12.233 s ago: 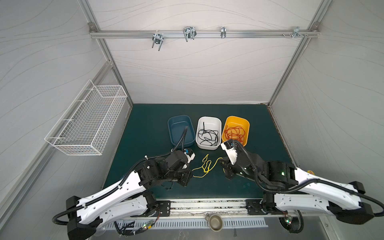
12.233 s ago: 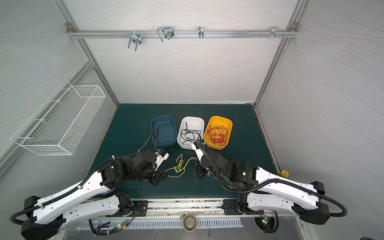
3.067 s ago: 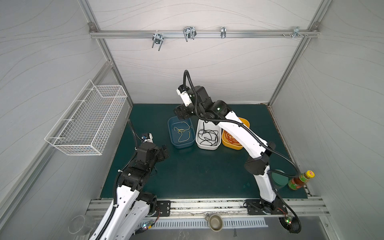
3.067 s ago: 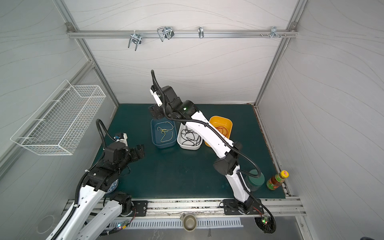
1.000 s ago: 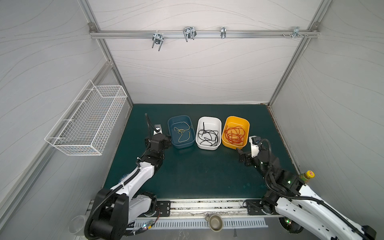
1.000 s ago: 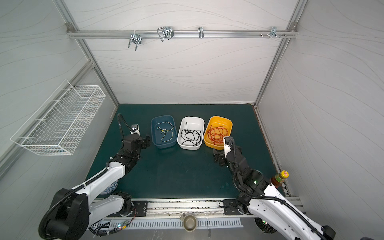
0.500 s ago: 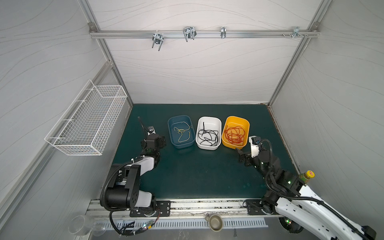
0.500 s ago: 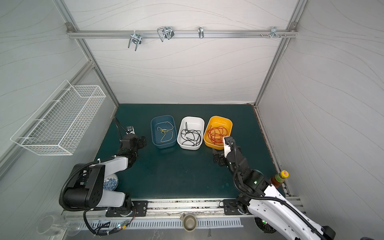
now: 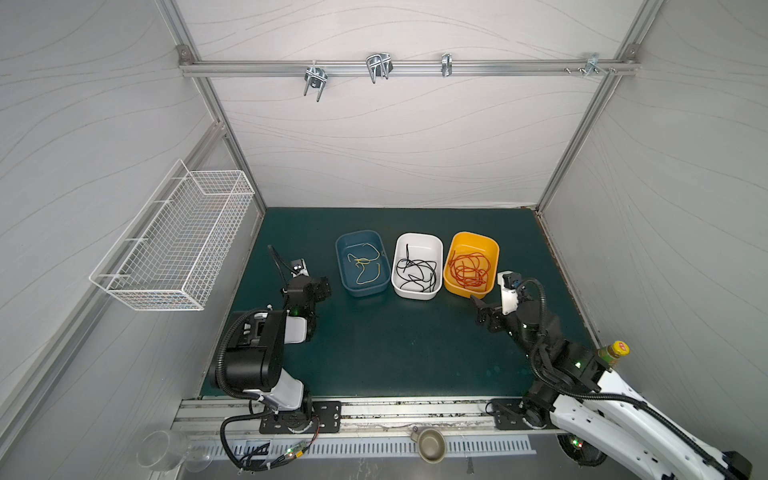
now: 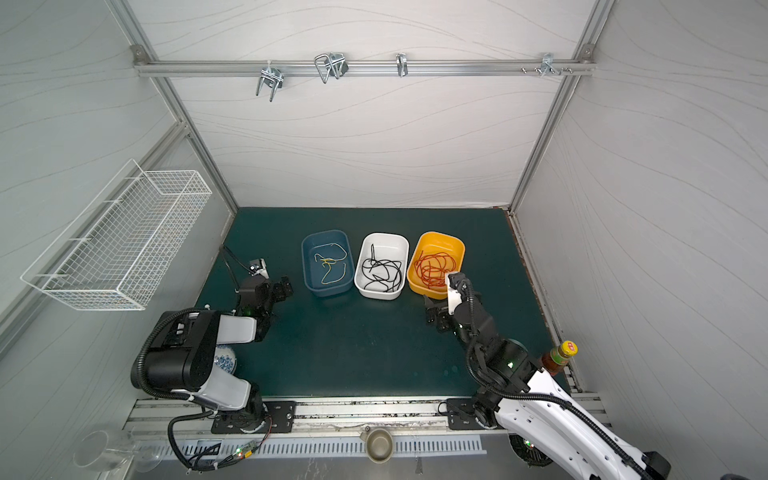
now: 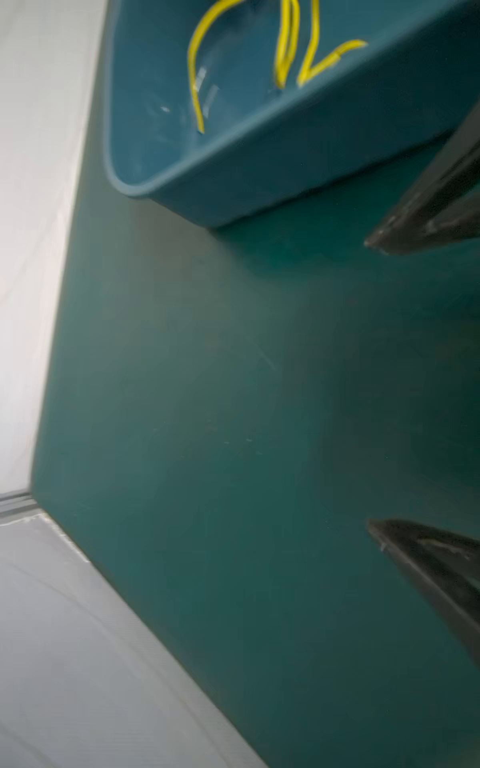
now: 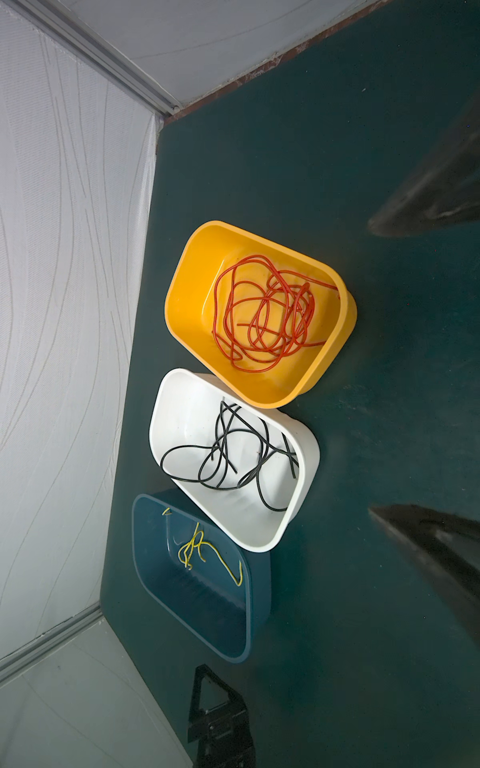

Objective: Untangle the cables

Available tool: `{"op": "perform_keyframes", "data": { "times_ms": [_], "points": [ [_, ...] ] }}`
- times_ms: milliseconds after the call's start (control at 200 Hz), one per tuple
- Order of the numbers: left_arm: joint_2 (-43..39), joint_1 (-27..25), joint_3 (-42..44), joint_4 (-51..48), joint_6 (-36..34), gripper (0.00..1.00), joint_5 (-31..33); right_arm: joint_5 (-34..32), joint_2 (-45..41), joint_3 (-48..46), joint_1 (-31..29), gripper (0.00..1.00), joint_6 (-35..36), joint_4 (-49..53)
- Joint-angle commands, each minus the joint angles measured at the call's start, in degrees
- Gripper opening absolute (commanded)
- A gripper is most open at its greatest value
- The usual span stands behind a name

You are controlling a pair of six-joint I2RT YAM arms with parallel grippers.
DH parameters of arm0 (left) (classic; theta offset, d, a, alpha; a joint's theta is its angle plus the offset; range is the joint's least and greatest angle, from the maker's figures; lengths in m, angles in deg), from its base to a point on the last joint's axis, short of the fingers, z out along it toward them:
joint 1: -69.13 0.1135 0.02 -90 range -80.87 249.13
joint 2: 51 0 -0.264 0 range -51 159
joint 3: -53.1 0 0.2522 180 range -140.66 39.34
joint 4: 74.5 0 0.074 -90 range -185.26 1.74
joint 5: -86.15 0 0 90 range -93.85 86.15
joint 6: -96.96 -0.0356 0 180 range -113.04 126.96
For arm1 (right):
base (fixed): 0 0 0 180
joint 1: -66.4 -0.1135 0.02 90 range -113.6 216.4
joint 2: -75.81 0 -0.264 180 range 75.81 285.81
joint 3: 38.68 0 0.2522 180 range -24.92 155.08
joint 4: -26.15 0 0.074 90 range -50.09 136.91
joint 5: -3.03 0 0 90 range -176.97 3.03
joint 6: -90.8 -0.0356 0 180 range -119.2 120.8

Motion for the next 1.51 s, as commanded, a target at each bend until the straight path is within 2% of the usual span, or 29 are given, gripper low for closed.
{"op": "perform_keyframes", "data": {
  "times_ms": [0, 215, 545, 770, 995, 1276, 1501],
  "points": [
    [-0.2, 0.3, -1.6, 3.5, 0.0, 1.00, -0.9, -0.5, -0.3, -0.9, 0.3, 0.99, 1.6, -2.4],
    [-0.1, 0.0, -1.6, 3.8, -0.2, 1.00, -0.5, -5.3, -1.2, -4.0, 1.7, 0.99, 4.7, -7.9],
    [-0.1, 0.0, -1.6, 3.7, -0.2, 1.00, -0.4, -5.8, 1.4, -7.0, 11.9, 0.99, 5.2, -15.4],
    [0.0, 0.0, -1.6, 3.7, -0.2, 1.00, -0.5, 5.9, 10.9, -7.9, 22.5, 0.99, 3.9, -22.7],
    [0.0, 0.0, -1.6, 3.8, -0.2, 1.00, -0.4, 3.7, 18.3, -9.1, 23.9, 0.99, 5.3, -34.5],
    [0.0, 0.0, -1.6, 3.8, -0.2, 1.00, -0.5, 10.0, 28.3, -11.3, 29.7, 0.99, 12.8, -46.2],
    [-0.1, 0.0, -1.6, 3.8, -0.2, 1.00, -0.5, 14.5, 39.1, -10.6, 32.9, 0.99, 13.4, -58.1]
  ]
}}
